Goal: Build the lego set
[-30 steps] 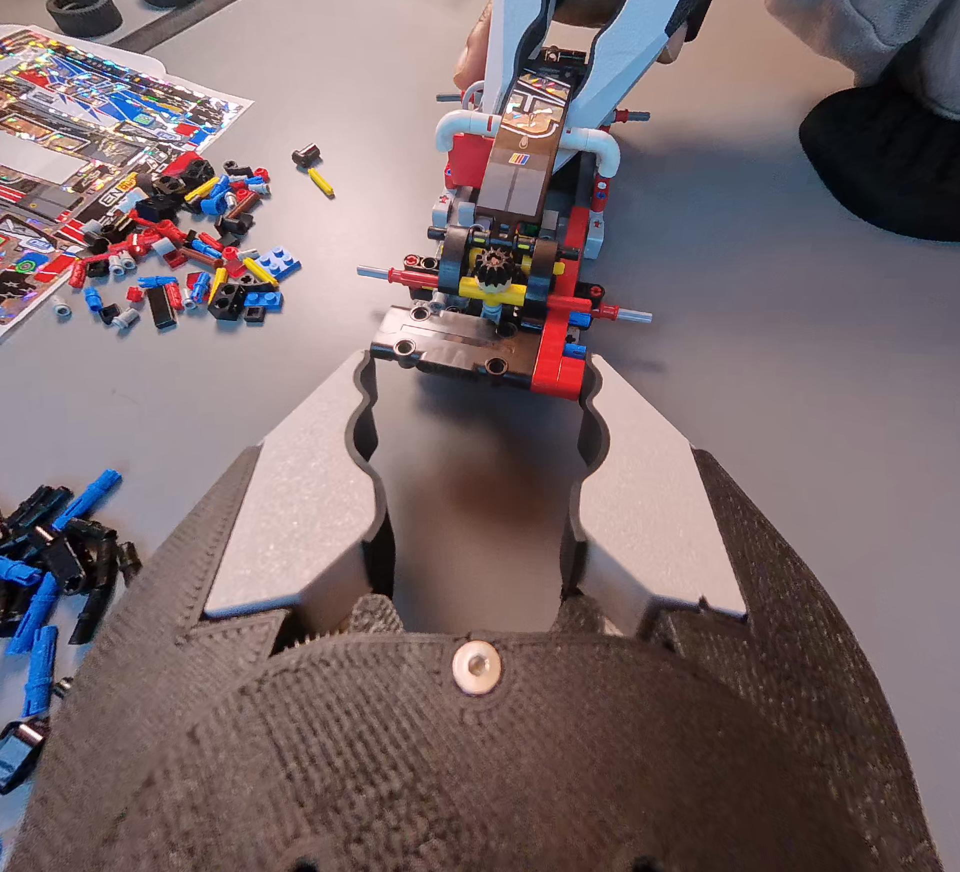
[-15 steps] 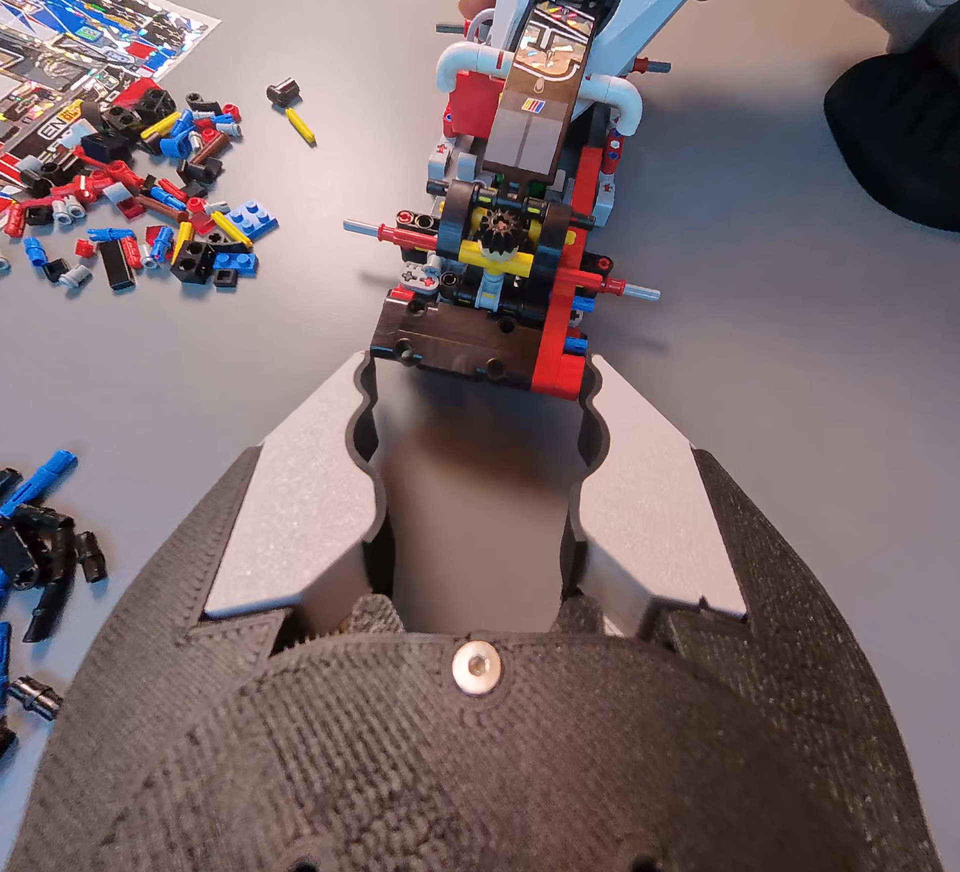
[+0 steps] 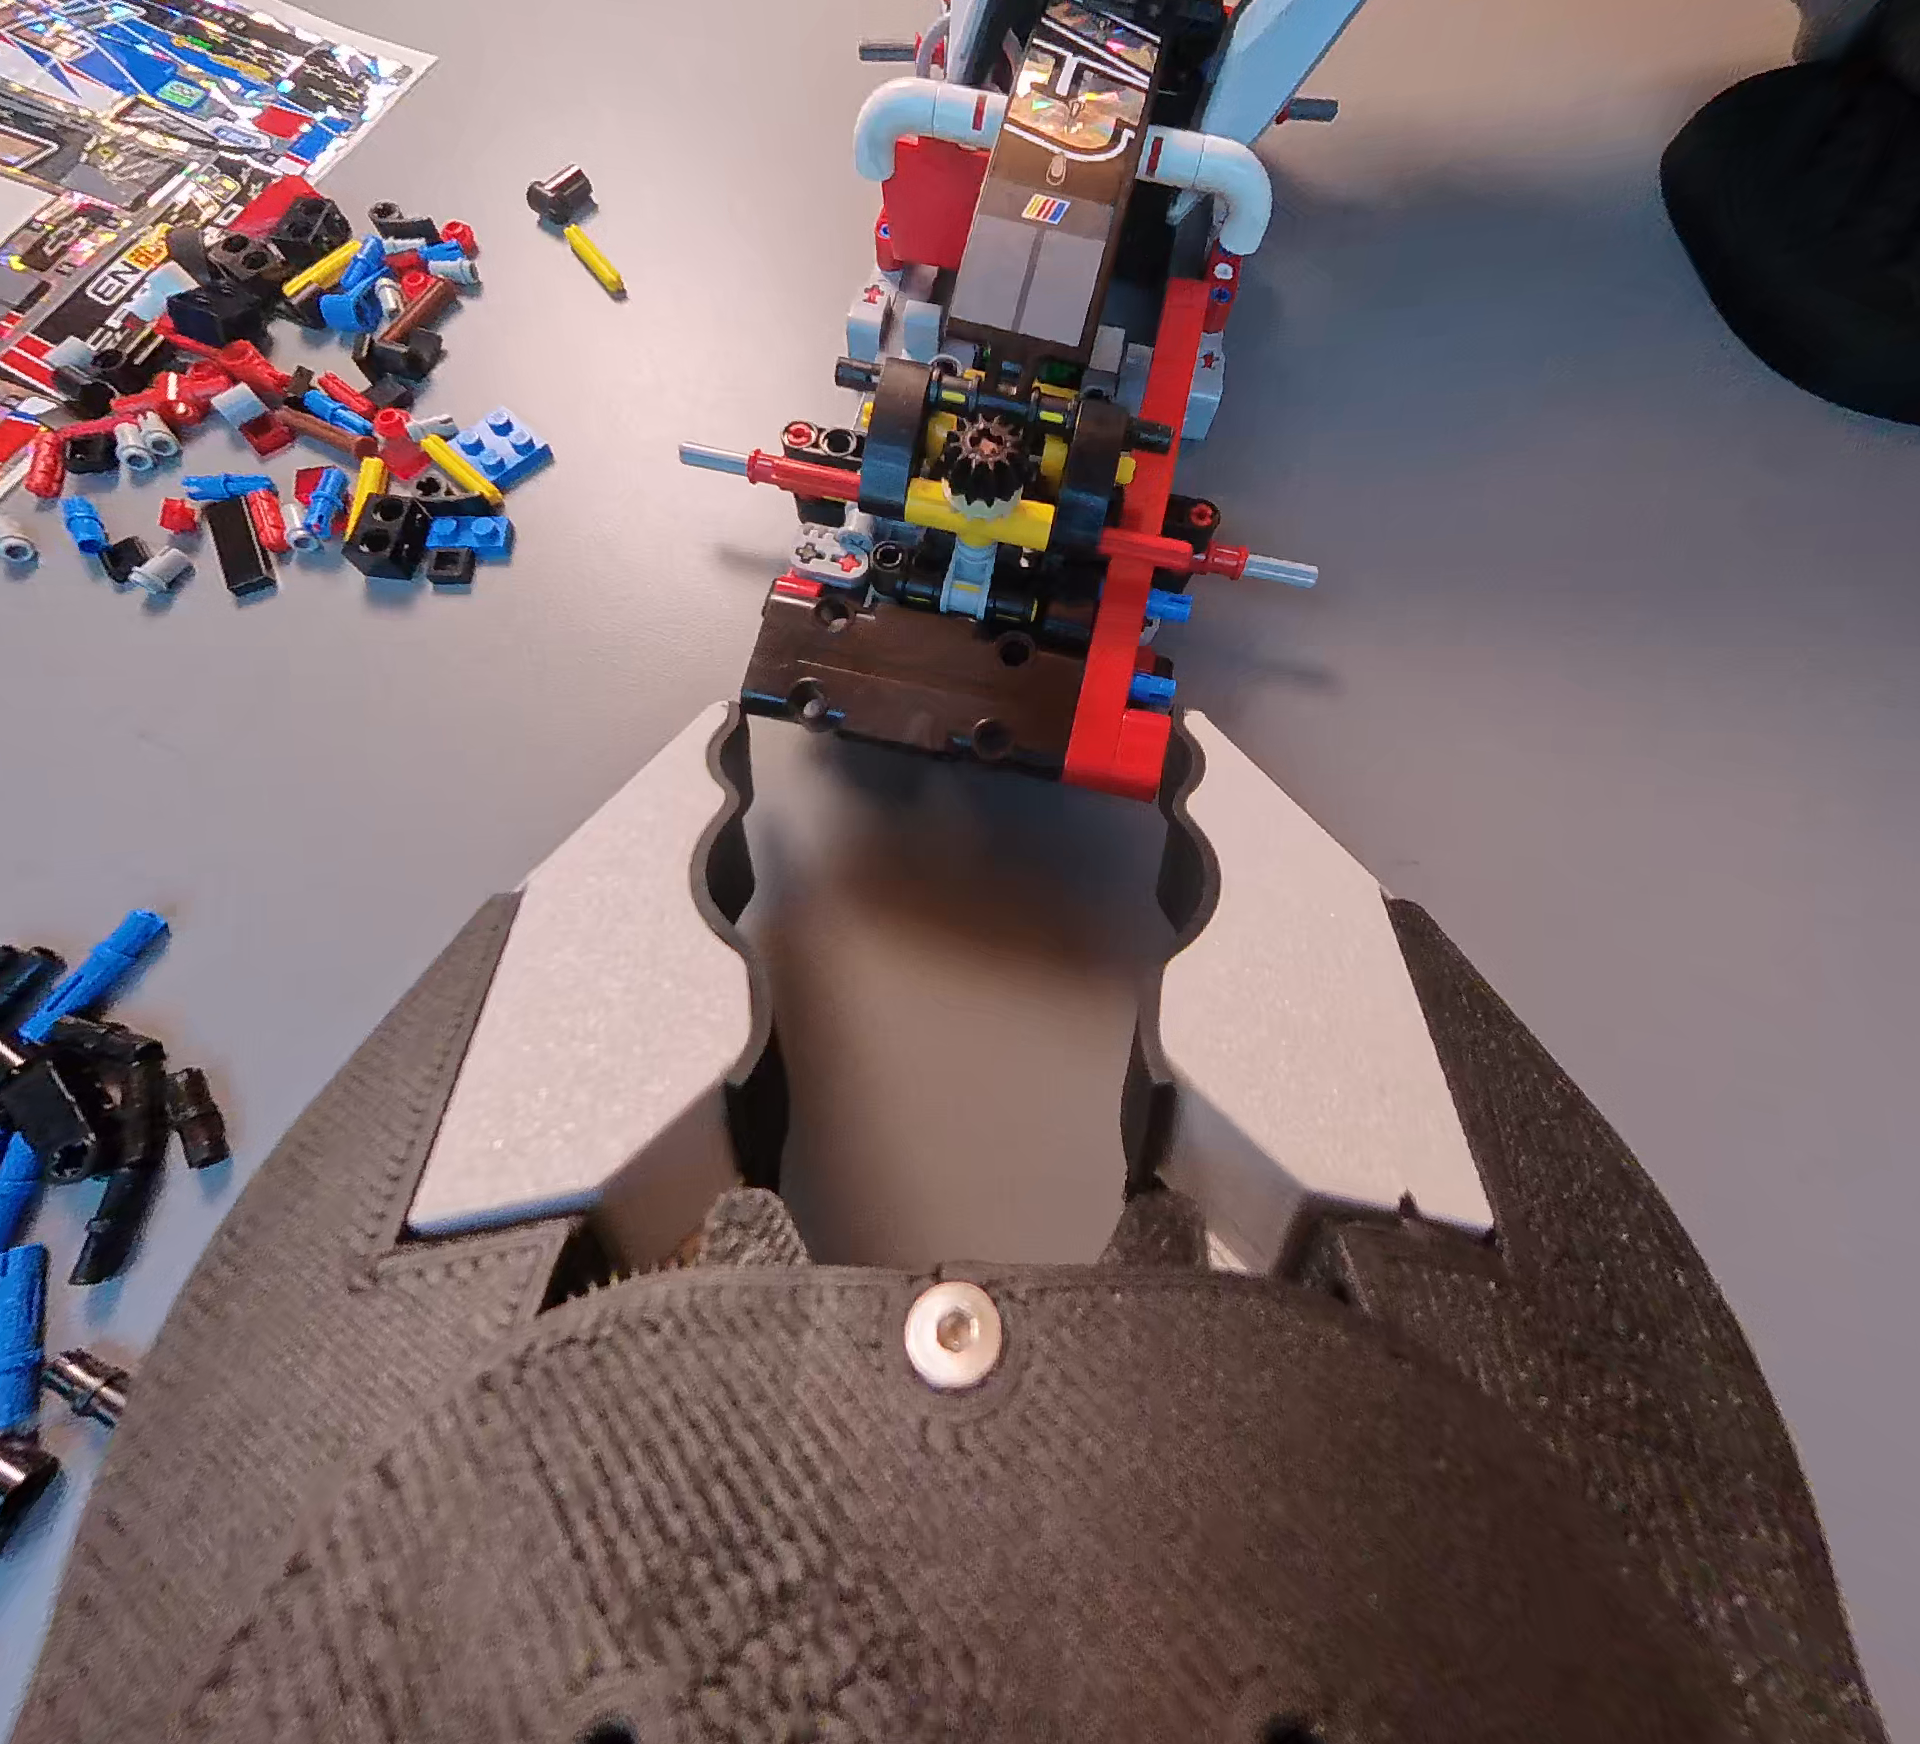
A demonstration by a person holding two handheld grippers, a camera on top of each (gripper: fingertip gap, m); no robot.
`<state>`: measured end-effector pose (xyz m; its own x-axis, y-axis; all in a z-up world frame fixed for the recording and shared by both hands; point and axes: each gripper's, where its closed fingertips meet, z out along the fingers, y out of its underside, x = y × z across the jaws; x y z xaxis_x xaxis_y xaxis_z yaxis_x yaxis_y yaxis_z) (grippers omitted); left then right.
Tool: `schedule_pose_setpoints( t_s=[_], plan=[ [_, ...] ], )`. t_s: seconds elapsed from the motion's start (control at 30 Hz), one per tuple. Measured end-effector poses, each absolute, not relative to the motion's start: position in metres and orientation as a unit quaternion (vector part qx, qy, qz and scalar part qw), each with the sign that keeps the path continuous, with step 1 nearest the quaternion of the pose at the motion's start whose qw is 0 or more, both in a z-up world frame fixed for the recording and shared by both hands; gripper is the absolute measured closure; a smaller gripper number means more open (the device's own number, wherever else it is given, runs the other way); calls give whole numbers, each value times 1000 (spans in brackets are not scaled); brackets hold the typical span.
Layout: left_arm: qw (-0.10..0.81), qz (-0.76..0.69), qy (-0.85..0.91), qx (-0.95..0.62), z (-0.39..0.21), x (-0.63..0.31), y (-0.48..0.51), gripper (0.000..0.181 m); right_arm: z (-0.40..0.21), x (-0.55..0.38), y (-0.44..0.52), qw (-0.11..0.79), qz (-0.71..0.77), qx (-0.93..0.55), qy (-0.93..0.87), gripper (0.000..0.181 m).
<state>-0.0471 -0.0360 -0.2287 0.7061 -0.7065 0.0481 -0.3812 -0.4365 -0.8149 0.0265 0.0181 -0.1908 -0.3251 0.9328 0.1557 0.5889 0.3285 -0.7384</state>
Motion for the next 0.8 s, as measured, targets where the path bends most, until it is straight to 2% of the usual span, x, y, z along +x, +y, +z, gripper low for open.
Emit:
schedule_pose_setpoints(
  t_s=[0.13, 0.27, 0.37, 0.63, 0.8],
  plan=[
    [426, -187, 329, -822, -227, -48, -34, 103, -179, 31, 20, 310, 278, -501, -759, 140],
    [433, -185, 327, -819, -224, -48, -32, 103, -152, 37, -3, 334, 240, -472, -779, 156],
    [435, -183, 325, -819, -224, -48, -31, 103, -159, 35, -33, 318, 215, -459, -801, 173],
    [443, -170, 322, -820, -223, -48, -28, 103, -209, 11, -34, 320, 87, -521, -787, 172],
    [441, -172, 320, -821, -224, -48, -27, 102, -206, 4, -25, 310, 49, -528, -789, 177]
  ],
)
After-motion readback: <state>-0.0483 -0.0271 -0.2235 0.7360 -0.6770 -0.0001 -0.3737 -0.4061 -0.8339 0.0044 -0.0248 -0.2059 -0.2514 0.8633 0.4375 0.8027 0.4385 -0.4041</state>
